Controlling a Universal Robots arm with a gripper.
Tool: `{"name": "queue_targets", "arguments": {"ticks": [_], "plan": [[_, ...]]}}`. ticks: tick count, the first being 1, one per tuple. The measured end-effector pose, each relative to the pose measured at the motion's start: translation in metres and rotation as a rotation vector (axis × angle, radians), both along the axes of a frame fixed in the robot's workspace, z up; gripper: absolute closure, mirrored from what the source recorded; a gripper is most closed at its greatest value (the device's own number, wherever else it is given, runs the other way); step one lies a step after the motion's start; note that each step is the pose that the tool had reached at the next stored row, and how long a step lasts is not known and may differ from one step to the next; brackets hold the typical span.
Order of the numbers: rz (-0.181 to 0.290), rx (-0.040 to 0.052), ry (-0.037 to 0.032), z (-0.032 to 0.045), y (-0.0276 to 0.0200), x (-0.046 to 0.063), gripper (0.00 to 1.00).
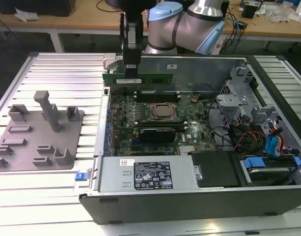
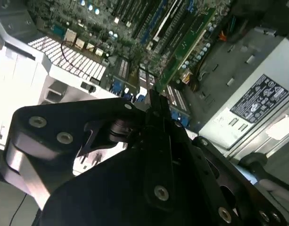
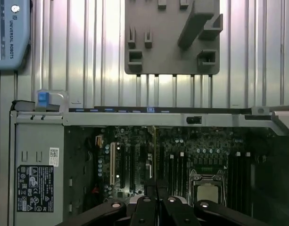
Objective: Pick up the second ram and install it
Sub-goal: 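Pick up the second ram and move it above second insertion slot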
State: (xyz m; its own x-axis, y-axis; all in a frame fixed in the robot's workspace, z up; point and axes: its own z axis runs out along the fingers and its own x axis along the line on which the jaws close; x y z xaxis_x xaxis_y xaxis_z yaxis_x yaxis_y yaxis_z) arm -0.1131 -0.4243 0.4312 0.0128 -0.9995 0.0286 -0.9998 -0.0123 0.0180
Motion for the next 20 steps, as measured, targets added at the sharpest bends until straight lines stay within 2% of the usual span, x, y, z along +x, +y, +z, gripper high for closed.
{"name": "queue_targets", "arguments": {"ticks": [3,6,8,11,12,18,20], "plan": [[0.0,0.0001,0.0,-0.0052,0.0067,0.01,0.91],[0.0,-0.0001,0.0001,-0.012,0.0179,0.02,0.91],[0.0,-0.0001,0.0001,-0.015,0.0215,0.023,0.91],[0.0,0.0004,0.0001,-0.0237,0.0291,0.028,0.91],[0.0,0.001,0.0002,-0.0294,0.0326,0.03,0.91],[0.0,0.0016,0.0001,-0.0447,0.0415,0.034,0.91],[0.0,0.002,0.0002,-0.0533,0.0495,0.037,0.91]]}}
